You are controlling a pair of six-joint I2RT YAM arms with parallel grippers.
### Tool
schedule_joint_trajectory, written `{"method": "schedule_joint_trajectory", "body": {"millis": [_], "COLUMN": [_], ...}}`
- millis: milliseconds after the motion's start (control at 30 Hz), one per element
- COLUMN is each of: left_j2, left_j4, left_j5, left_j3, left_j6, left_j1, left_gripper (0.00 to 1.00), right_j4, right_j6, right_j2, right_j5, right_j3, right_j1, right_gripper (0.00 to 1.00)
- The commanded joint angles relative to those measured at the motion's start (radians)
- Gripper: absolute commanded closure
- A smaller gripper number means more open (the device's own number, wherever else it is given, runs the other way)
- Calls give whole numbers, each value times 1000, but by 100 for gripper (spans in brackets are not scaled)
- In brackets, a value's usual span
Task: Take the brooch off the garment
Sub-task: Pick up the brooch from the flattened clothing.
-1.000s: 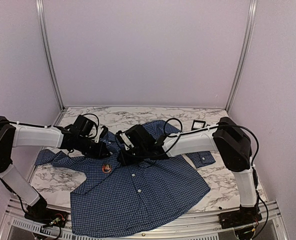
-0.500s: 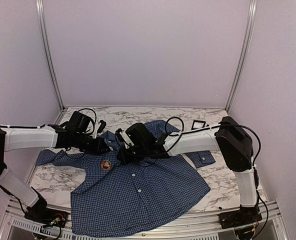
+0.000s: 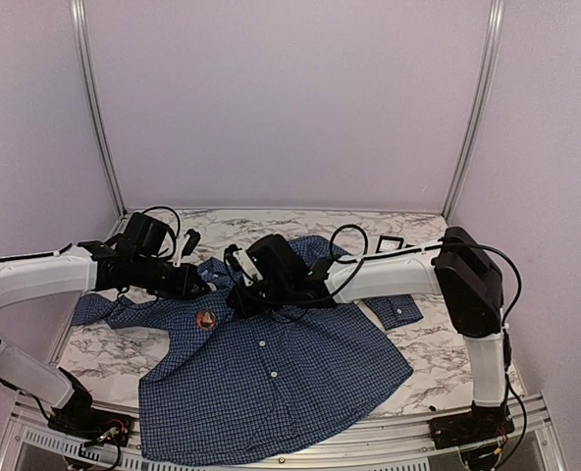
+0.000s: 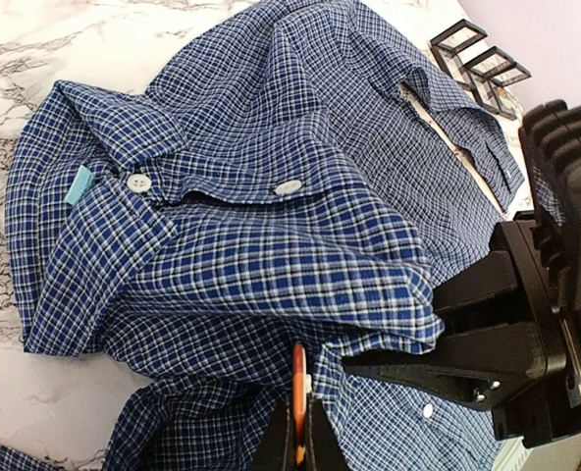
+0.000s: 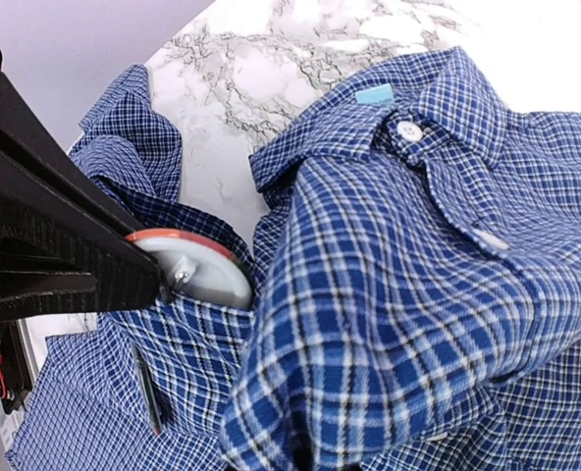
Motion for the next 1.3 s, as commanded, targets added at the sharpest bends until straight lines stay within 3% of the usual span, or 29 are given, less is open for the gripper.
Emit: {"method": "schedule_joint_trajectory", "body": {"millis": [0, 167, 367, 633, 967, 1167, 1267], "left_j2": [-50, -74, -92, -112, -100, -106, -107], "left_j4": [-28, 43, 74, 157, 173, 144, 124], "left_j5": [15, 33, 24, 49, 65, 60, 60], "left_j3": [2, -56, -72, -89, -77, -62, -48], "left_j6": [-72, -170, -229, -324, -344, -332, -316], "left_j1": [-2, -2, -2, -2, -2, -2, -2], "left_gripper": [100, 100, 100, 100, 100, 100, 100], "right_j4": [-23, -5, -5, -29, -53, -65, -76], "right_j6": [-29, -39, -33, 2, 2, -12, -20], "right_j2": [-67, -102, -141, -75, 19, 39, 45], "right_j5": [25, 12, 29, 42, 47, 55, 66], "right_j3": [7, -11, -28, 29, 128, 133, 132], "right_j1": [5, 7, 19, 43, 51, 52, 52], "right_gripper": [89, 75, 44, 23, 24, 43, 59]}}
